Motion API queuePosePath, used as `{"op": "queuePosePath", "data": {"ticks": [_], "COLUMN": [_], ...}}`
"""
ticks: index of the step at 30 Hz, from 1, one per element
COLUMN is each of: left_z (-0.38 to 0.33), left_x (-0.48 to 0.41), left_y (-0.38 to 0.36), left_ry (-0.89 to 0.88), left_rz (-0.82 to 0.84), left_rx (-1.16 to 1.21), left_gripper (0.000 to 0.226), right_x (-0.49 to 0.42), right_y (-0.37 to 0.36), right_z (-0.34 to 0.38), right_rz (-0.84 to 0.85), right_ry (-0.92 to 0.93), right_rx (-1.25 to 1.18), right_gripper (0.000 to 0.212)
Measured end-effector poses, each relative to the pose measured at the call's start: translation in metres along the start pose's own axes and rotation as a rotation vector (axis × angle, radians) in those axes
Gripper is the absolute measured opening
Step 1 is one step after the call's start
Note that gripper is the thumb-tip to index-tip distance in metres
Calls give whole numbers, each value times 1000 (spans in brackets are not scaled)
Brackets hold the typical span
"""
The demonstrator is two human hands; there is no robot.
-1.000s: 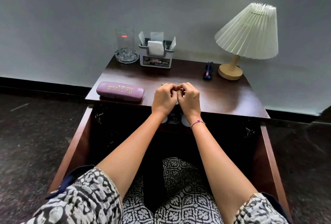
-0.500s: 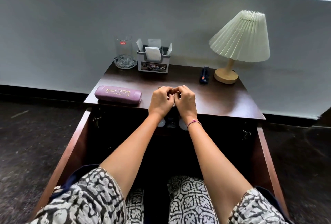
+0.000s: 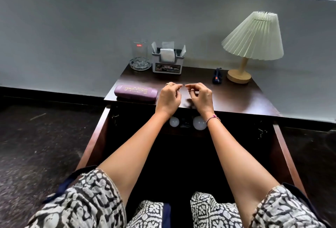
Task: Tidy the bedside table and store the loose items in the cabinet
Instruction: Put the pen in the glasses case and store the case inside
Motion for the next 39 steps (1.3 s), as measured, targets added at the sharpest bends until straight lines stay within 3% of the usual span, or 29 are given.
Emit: {"op": "queuePosePath", "data": {"ticks": [5, 10, 15, 22, 27, 33, 39], "left_z": [18, 54, 89, 145, 150, 144, 126], "left_x": [4, 8, 9, 26, 29, 28, 13], "left_y": [46, 81, 92, 90, 82, 79, 65], "left_ry": [-19, 107, 224, 622, 692, 673, 577], "left_rz": [-154, -258, -237, -187, -173, -202, -176], "left_rx": [-88, -246, -360, -117, -22, 28, 166], "left_gripper": [39, 44, 49, 49, 44, 39, 36], "right_x": [15, 24, 21, 24, 26, 22, 7], "right_y": [-18, -56, -83, -112, -111, -104, -60], "right_z": [17, 45, 67, 62, 54, 51, 38], "right_rz": [6, 107, 160, 359, 345, 357, 256], "right_ry": [-2, 27, 77, -40, -67, -102, -124], "right_rx": [-89, -175, -116, -68, -45, -58, -112], "right_gripper": [23, 24, 43, 78, 70, 60, 51]}}
Point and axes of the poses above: each hand's wrist, its own x-axis away from the middle knuckle, its own y-axis out of the back of the hand, z = x × y, the point moved 9 cm from there along -x, towards the middle knuckle, and after that the axes turned 15 degrees about -x, right-handed, at the moved point
